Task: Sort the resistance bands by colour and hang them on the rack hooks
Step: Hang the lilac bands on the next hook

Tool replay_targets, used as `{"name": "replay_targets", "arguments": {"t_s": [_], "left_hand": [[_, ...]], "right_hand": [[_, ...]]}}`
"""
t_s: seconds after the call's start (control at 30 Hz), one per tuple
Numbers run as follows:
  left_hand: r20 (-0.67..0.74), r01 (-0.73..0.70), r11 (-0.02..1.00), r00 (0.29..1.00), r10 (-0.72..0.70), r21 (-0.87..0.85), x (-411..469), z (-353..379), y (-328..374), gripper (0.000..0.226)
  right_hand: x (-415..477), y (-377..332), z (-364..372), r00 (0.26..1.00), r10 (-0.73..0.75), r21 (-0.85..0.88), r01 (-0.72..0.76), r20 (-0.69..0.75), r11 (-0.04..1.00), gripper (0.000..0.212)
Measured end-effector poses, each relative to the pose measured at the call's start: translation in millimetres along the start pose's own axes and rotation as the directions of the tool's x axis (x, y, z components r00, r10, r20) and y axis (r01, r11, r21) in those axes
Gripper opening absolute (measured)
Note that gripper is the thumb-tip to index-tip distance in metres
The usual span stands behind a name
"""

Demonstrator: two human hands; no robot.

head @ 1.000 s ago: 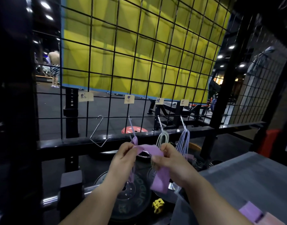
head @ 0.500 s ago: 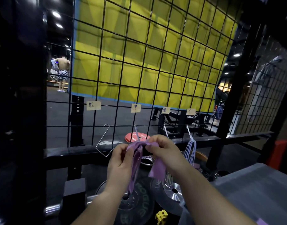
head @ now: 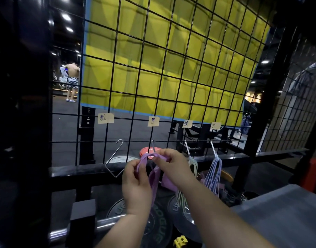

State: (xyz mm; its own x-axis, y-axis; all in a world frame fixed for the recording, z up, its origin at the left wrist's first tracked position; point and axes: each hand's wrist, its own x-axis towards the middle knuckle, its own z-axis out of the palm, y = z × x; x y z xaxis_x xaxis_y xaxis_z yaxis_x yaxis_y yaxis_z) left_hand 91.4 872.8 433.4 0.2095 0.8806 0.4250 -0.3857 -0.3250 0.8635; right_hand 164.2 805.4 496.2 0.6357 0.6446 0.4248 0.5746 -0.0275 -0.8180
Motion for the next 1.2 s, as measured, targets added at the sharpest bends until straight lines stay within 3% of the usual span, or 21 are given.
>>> {"name": "replay_targets", "arguments": {"t_s": [0.13,0.27,0.4,0.53,0.73,1.0,1.07,1.2], "left_hand": [[0.069,-0.031,0.997,0.997,0.026,0.077,-3,-1,-1,0.02],[0.124,-0.037,0.993,0.992,0.023,0.112,-3,-2,-5,0.022],[0.169,0.024,0.996,0.985,-0.038,0.085,-3,-1,-2,0.016],[0.199,0.111,0.992,0.973,-0.12,0.059,-3,0,2,0.012],[0.209,0.145,0.988,0.966,-0.154,0.055,2,3,4,0.011],[0.221,0.151,0.983,0.96,-0.171,0.103,5,6,13,0.013],[0.235,0.114,0.978,0.96,-0.153,0.173,4,5,12,0.012],[0.306,0.005,0.964,0.948,-0.09,0.267,-4,-6,7,0.018]], "right_hand": [[7,13,6,0.997,-0.048,-0.185,0.035,-0.067,0.982,0.012],[6,17,7,0.996,-0.054,-0.226,0.038,-0.067,0.973,0.012],[6,17,1,0.999,0.004,-0.145,-0.008,-0.033,0.989,0.012],[6,20,-2,0.997,0.073,0.039,-0.073,0.001,0.997,0.01],[10,24,-3,0.998,0.057,0.106,-0.061,0.036,0.993,0.038],[11,18,-2,0.998,0.052,0.138,-0.056,0.03,0.989,0.057],[11,20,1,0.998,0.046,0.172,-0.054,0.051,0.984,0.056],[6,25,-1,0.994,0.091,0.229,-0.102,0.061,0.968,0.034]]}}
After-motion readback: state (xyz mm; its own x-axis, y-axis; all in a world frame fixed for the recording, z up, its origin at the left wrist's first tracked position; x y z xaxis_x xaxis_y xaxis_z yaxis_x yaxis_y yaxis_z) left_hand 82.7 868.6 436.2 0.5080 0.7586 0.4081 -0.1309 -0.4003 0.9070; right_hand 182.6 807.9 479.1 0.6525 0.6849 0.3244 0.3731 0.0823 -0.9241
